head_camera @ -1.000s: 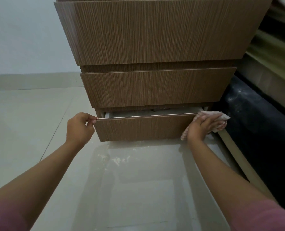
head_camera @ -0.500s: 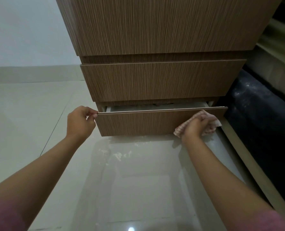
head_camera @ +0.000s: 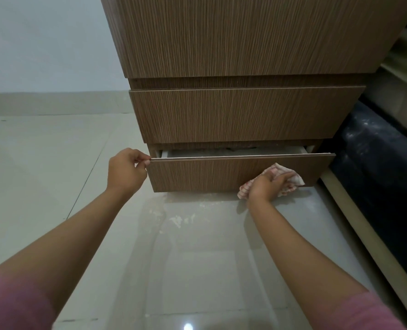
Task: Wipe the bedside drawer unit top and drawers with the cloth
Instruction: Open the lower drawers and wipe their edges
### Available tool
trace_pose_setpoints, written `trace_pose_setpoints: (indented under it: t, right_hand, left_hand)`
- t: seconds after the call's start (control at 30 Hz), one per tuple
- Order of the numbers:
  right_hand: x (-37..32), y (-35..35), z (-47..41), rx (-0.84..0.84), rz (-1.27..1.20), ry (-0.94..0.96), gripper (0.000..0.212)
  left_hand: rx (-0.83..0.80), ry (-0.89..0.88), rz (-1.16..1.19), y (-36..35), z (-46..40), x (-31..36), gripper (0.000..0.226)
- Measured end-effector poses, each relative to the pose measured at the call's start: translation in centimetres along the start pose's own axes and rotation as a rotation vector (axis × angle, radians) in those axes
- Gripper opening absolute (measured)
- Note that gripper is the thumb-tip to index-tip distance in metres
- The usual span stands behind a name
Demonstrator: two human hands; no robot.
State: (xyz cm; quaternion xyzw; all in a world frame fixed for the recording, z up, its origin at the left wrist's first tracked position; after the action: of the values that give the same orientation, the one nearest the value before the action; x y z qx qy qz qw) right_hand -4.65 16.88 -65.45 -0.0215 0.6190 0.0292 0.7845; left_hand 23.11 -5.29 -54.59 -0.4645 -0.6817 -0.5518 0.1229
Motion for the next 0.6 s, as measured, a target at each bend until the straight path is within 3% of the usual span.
trace_pose_setpoints:
  t: [0.13,0.23,0.47,0.6]
  right_hand:
    - [-2.2,-2.4,3.2,-0.060,0.029,0.196,0.065]
    - [-1.7,-4.5,5.3,-0.099,0.035,0.229,0.068]
    - [2.5,-5.1,5.7,-0.108,0.101,0.055,0.070]
    - [2.0,-5.4,6.5,-0.098,0.104,0.091,0.070]
  left_hand:
    - [-0.003,-0.012,-0.002,0.1,0.0,0.1,0.012]
    - [-0.015,-0.009,0.008,0.2,0.1,0.2,0.011]
    - [-0.057,0.002,0.009,0.2,-0.1,0.1,0.011]
    - [-0.079,0.001,0.022,0.2,-0.3,-0.1,0.011]
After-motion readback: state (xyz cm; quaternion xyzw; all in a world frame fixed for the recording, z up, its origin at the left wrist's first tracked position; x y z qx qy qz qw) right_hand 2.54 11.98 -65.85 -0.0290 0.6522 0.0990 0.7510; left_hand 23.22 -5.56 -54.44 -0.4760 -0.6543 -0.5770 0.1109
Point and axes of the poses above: each hand's wrist, its own z-axis away from the middle knuckle, its own y-axis out of the back of the hand, x = y × z, the point moved 8 cm from there along -z, towards the middle knuckle
